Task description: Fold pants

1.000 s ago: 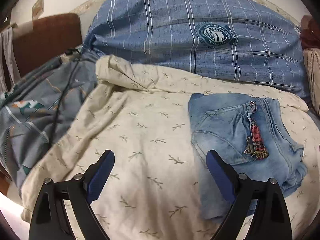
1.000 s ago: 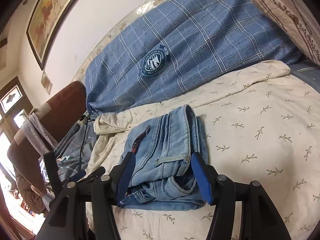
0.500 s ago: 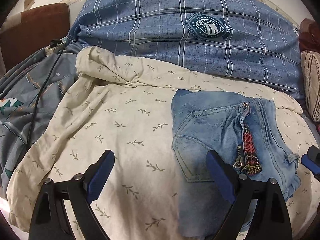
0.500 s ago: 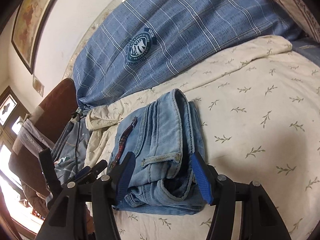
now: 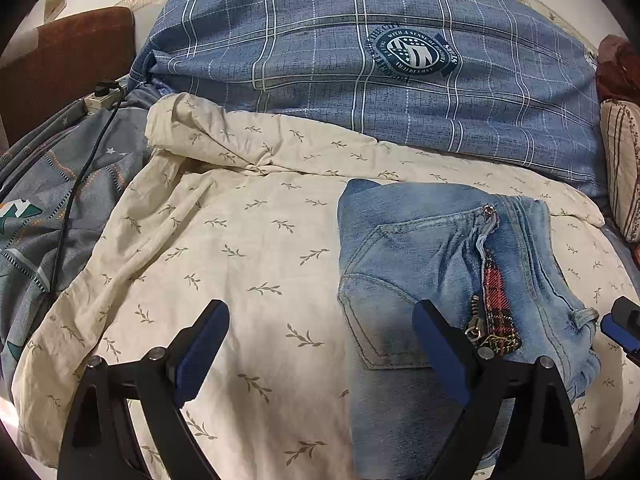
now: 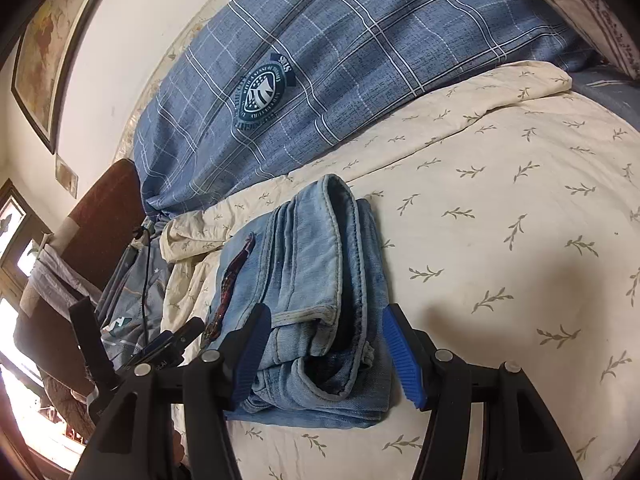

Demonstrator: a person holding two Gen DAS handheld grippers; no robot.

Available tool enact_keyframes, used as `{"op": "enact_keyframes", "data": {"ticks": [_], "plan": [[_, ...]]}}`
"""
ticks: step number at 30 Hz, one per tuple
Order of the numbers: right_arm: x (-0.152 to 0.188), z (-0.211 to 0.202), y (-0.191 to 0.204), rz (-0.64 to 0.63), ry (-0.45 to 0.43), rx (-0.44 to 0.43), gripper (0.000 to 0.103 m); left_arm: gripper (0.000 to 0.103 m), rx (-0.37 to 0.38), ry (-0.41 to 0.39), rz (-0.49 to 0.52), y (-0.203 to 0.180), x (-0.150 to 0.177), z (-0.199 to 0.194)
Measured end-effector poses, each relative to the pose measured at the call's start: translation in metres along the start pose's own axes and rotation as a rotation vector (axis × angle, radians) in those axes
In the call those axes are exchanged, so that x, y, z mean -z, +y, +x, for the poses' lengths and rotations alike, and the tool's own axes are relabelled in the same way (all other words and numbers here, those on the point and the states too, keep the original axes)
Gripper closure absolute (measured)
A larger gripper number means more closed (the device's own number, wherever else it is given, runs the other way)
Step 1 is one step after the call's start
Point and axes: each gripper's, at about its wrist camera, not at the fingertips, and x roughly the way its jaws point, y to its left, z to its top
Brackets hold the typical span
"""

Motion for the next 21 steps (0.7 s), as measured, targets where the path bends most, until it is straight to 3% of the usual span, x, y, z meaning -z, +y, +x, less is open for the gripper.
{"op": "enact_keyframes", "data": {"ticks": [21], "plan": [[0.0034,0.0044,0.0087,-0.046,0.007,0.023,0.041,0.01,-0.002,-0.003,0.009,-0.0014,0.0004,-0.0006]]}}
